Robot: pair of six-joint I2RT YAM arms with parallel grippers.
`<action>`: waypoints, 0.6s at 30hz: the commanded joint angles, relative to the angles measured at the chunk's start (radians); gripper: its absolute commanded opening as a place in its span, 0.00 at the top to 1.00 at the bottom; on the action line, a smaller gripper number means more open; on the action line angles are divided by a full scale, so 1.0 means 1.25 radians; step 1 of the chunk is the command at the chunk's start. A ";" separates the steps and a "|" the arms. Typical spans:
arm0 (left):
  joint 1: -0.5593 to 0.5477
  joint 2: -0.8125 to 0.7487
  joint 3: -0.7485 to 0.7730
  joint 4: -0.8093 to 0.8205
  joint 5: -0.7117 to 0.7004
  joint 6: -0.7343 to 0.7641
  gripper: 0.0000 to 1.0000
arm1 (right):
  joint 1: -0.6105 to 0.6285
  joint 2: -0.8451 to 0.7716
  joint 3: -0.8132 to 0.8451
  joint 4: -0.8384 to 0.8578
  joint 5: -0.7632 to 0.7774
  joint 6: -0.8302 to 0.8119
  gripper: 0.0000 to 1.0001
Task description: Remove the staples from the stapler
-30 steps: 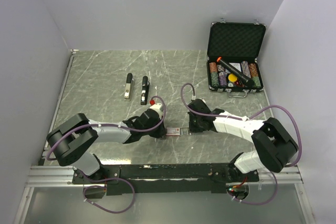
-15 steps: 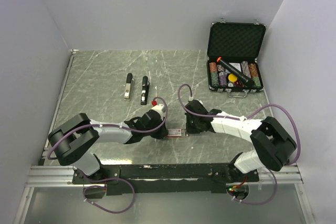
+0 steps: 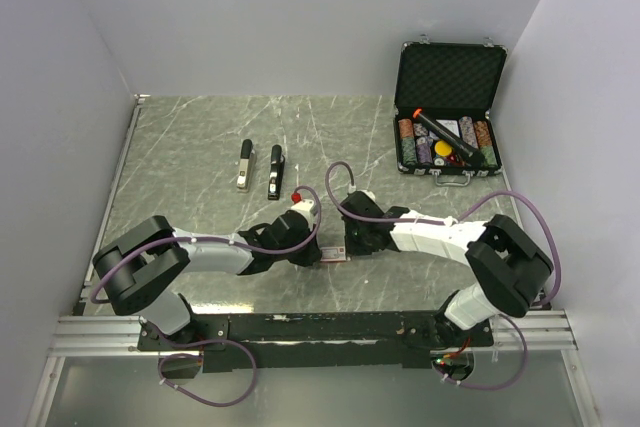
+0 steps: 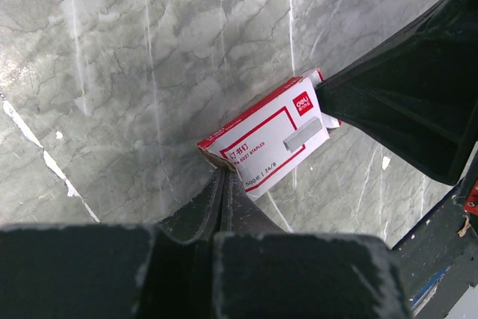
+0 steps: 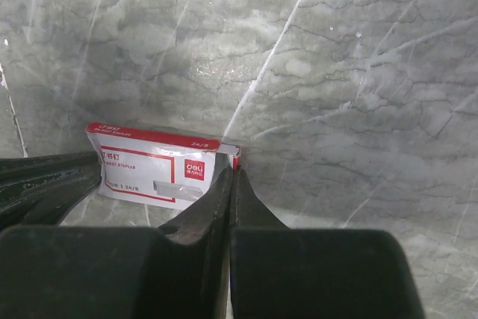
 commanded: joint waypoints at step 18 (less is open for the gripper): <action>-0.020 0.005 0.003 -0.011 0.007 -0.008 0.99 | 0.018 -0.091 0.028 -0.072 0.066 0.031 0.79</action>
